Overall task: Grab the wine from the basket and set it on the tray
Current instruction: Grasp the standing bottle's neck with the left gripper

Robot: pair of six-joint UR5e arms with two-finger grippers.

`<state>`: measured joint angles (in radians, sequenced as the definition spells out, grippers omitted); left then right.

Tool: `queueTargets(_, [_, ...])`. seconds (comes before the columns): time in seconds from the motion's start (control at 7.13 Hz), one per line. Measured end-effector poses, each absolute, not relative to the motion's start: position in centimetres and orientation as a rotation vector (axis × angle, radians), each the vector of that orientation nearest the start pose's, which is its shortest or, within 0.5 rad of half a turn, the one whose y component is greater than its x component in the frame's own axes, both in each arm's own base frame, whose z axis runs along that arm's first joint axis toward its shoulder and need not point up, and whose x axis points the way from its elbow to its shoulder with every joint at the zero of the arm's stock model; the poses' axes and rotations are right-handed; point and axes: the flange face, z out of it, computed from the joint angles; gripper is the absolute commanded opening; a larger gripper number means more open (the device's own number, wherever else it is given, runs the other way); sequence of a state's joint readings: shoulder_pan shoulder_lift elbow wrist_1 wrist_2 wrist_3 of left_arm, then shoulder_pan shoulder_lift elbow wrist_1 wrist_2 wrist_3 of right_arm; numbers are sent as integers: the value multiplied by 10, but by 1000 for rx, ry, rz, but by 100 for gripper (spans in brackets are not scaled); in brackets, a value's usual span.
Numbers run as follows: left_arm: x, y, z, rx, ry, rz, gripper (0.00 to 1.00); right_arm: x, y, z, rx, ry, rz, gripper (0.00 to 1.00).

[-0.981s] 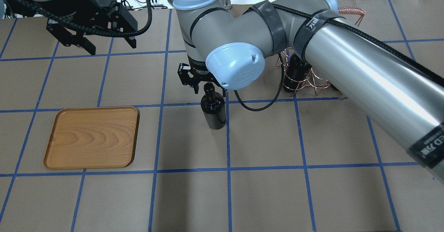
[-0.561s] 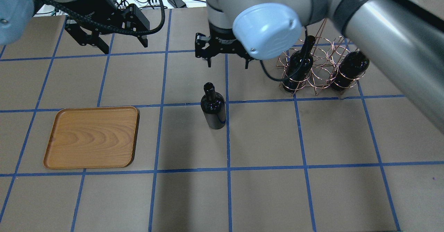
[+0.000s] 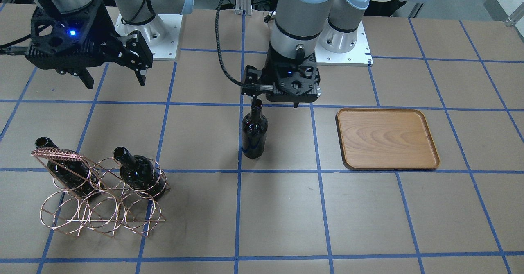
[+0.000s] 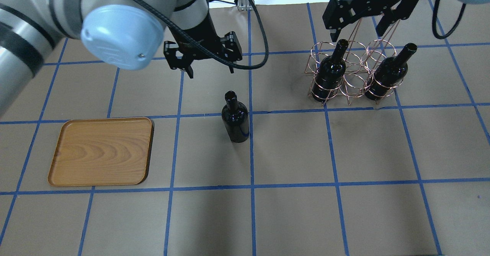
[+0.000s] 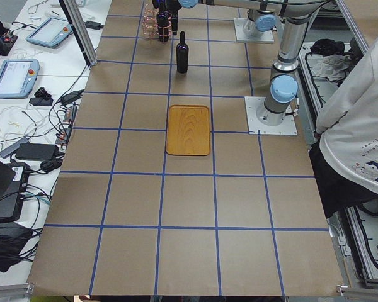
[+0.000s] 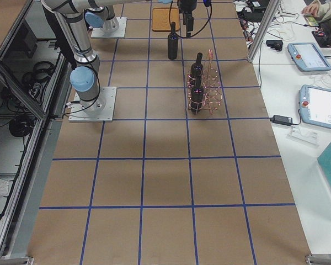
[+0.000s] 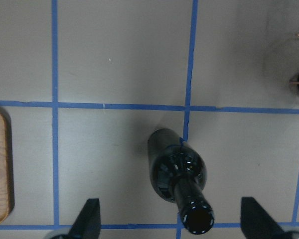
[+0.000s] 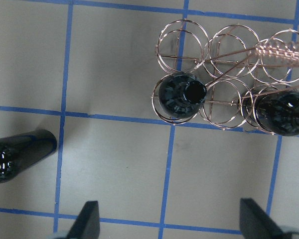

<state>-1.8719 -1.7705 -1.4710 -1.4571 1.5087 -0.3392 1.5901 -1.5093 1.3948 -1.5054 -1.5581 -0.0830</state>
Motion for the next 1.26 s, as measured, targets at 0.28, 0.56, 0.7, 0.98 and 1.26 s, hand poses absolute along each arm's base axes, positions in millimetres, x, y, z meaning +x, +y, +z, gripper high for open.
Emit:
queueTargets(0.28, [-329, -503, 399, -11, 3180, 122, 64, 141, -506, 530, -168, 3122, -39, 100])
queueTargets(0.56, [-331, -495, 376, 8, 3161, 187, 15, 140, -497, 522, -180, 3127, -11, 100])
queueTargets(0.7, [-331, -493, 377, 24, 3162, 182, 7, 140, -495, 519, -182, 3128, -2, 100])
queueTargets(0.98, [-329, -493, 386, 41, 3173, 142, 5, 139, -493, 514, -190, 3128, 17, 100])
queueTargets(1.26, [-299, -503, 403, 103, 3181, 89, 5, 139, -493, 511, -194, 3128, 24, 100])
